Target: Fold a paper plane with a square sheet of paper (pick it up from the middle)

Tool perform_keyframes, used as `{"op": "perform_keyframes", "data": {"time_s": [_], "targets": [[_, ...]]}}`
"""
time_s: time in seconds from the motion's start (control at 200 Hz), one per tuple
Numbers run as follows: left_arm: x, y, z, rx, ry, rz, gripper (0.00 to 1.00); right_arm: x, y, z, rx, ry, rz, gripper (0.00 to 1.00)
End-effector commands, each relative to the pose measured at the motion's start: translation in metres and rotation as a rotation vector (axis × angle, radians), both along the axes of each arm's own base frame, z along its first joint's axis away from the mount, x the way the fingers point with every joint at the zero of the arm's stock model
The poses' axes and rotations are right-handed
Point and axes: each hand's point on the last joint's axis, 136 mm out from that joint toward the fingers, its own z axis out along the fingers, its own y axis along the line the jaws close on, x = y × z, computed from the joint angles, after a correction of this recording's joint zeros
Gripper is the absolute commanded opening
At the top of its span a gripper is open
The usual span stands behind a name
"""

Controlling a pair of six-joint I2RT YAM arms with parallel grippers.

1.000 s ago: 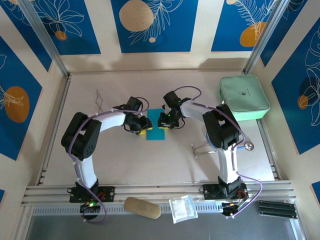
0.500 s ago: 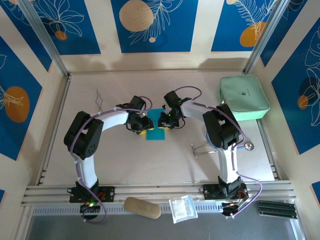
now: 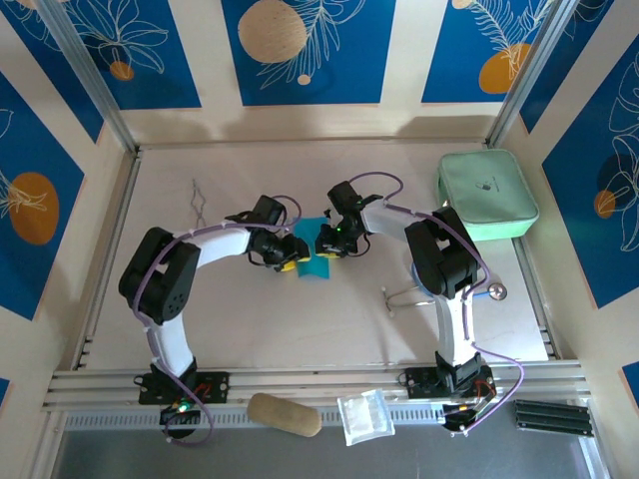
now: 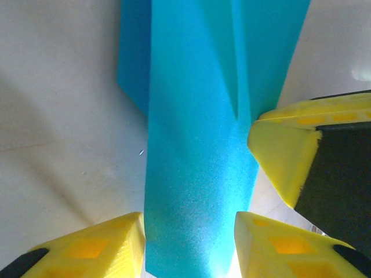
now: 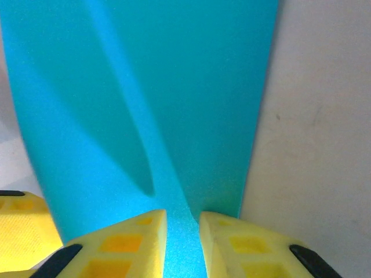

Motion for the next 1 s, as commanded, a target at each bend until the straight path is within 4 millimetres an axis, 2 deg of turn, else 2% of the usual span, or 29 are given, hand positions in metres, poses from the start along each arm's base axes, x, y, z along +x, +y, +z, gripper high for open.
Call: {"op": "perform_keyframes", "data": {"time_s": [0.0, 0.195, 0.345, 0.48, 0.655, 0.805, 0.93, 0.99], "targets": [[0.005, -0.003, 0.015, -0.067, -0.034, 0.0, 0.45, -0.013, -0.023, -0.035, -0.104, 0.07, -0.009, 0.26], [0.018, 0.001, 0.018, -0.096, -0.067, 0.019, 0.45, -0.014, -0.023, -0.035, -0.103, 0.072, -0.009, 0.26], [0.027, -0.006, 0.02, -0.147, -0.077, 0.005, 0.45, -0.014, -0.022, -0.036, -0.104, 0.074, -0.006, 0.26], [0.033, -0.005, 0.017, -0.147, -0.078, 0.004, 0.44, -0.013, -0.022, -0.034, -0.103, 0.069, -0.008, 0.26], [0.031, -0.003, 0.008, -0.146, -0.038, 0.021, 0.4, -0.01, -0.022, -0.031, -0.091, 0.058, -0.005, 0.27], [0.029, -0.001, 0.013, -0.159, -0.037, 0.05, 0.3, 0.0, -0.014, -0.01, -0.044, -0.009, 0.018, 0.29], [0.028, 0.002, 0.014, -0.142, -0.033, 0.064, 0.17, 0.015, -0.004, 0.027, 0.028, -0.106, 0.034, 0.34], [0.029, 0.004, 0.014, -0.133, -0.033, 0.075, 0.12, 0.02, -0.001, 0.047, 0.061, -0.165, 0.04, 0.39]]}}
